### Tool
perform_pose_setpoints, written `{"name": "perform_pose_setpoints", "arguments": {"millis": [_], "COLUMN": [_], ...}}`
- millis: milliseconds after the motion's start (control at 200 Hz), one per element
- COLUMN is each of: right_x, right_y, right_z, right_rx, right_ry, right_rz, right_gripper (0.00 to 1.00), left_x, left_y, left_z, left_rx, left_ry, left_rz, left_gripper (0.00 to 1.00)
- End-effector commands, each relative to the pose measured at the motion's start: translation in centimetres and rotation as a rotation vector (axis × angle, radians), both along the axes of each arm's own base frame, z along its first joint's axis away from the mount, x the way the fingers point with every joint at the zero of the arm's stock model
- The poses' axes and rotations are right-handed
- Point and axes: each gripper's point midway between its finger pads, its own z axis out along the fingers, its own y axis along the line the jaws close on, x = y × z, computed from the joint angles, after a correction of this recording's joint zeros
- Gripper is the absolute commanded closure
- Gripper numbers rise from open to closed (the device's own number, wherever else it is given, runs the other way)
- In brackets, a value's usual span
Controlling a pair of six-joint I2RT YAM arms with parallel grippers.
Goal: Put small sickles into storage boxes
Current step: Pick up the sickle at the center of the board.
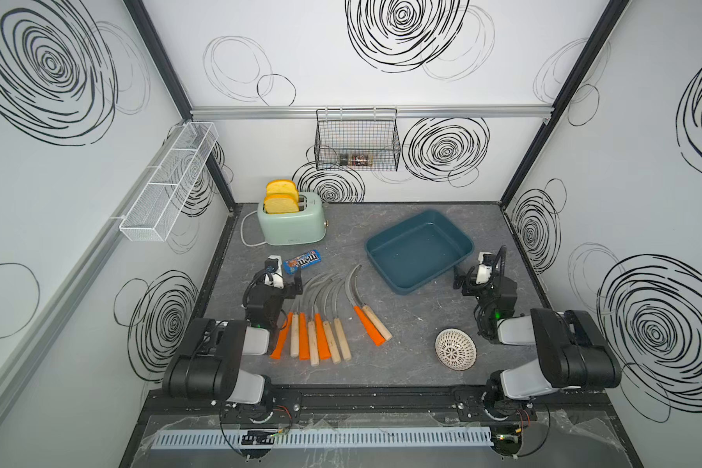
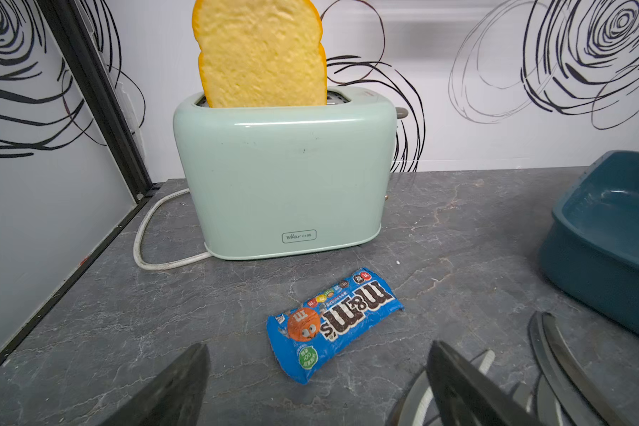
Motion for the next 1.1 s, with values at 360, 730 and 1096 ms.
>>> {"name": "perform_pose_setpoints", "arguments": {"millis": [360,730,1096], "right_x": [0.58,0.62,0.61], "right_y": [0.1,0.07,-0.05], "right_z": [1.29,1.42,1.31], "right_rx": [-0.017,-0.017,-0.012], "right_ry": [-0.043,-0.047,-0.043], "right_rz": [0.01,0.009,0.007], "right_gripper": [0.02,0.02,0.02], "left_x": [0.73,0.73,0.7], "left_y": [-0.06,-0.09,-0.08], "left_z": [2.35,2.36,2.39], "left_rx": [0.006,0.005,0.006], "left_ry": [-0.085,-0.085,-0.087], "left_rz": [0.001,0.0,0.001], "left_gripper": [0.04,0.04,0.04]}}
